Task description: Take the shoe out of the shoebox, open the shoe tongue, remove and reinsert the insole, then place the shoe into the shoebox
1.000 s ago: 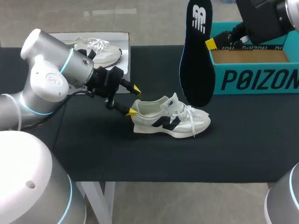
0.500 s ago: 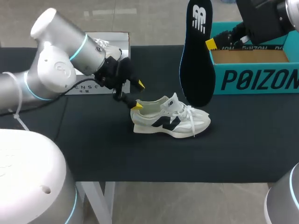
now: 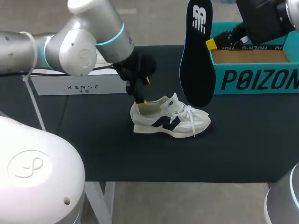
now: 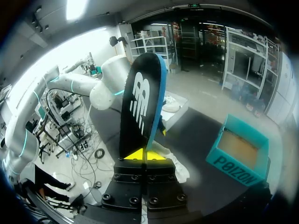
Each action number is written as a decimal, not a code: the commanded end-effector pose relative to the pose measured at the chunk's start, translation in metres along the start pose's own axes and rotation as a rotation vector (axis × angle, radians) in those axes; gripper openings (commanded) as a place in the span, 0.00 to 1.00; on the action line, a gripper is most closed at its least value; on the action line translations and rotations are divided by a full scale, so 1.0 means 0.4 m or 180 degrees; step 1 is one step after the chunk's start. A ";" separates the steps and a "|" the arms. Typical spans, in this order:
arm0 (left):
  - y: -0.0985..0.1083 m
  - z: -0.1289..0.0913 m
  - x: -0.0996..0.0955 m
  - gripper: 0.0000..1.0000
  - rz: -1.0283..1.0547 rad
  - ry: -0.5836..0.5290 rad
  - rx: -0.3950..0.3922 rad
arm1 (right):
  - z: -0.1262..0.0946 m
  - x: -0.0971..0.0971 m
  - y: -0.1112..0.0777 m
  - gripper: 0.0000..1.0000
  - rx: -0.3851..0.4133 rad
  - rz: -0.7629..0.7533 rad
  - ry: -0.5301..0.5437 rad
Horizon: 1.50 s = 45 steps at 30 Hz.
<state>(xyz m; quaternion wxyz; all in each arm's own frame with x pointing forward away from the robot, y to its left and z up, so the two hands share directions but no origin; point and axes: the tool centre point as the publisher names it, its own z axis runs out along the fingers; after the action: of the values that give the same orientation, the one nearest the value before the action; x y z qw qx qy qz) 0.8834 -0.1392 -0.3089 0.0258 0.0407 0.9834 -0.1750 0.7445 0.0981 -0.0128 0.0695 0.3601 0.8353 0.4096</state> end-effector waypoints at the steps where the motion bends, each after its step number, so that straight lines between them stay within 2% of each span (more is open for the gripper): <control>1: -0.012 0.070 -0.057 1.00 -0.0030 0.0126 -0.0493 | 0.007 0.000 0.008 0.00 0.0018 0.0006 -0.0005; 10: -0.022 0.138 -0.063 1.00 0.0112 0.0081 -0.0543 | 0.007 0.000 0.008 0.00 0.0018 0.0006 -0.0005; 17: -0.024 0.163 -0.063 1.00 0.0165 0.0034 -0.0464 | 0.007 0.000 0.008 0.00 0.0018 0.0006 -0.0005; 35: -0.011 0.240 -0.074 1.00 0.0059 0.0196 -0.0602 | 0.007 0.000 0.008 0.00 0.0018 0.0006 -0.0005; 36: -0.013 0.239 -0.073 0.85 0.0030 0.0194 -0.0610 | 0.007 0.000 0.008 0.00 0.0018 0.0006 -0.0005; 37: -0.016 0.236 -0.072 0.50 0.0034 0.0199 -0.0607 | 0.007 0.000 0.008 0.00 0.0018 0.0006 -0.0005; 40: -0.022 0.230 -0.071 0.35 0.0069 0.0183 -0.0625 | 0.007 0.000 0.008 0.00 0.0018 0.0006 -0.0005; 41: -0.024 0.230 -0.072 0.12 0.0075 0.0188 -0.0654 | 0.007 0.000 0.008 0.00 0.0018 0.0006 -0.0005; 42: -0.025 0.231 -0.073 0.02 0.0085 0.0198 -0.0642 | 0.007 0.000 0.008 0.00 0.0018 0.0006 -0.0005; 45: -0.028 0.237 -0.075 0.00 0.0107 0.0235 -0.0628 | 0.007 0.000 0.008 0.00 0.0018 0.0006 -0.0005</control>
<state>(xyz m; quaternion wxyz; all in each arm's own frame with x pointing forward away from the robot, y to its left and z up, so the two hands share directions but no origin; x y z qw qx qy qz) 0.9128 -0.1818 -0.3910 -0.0001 0.0586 0.9954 -0.0764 0.7446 0.0984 -0.0127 0.0694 0.3602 0.8354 0.4093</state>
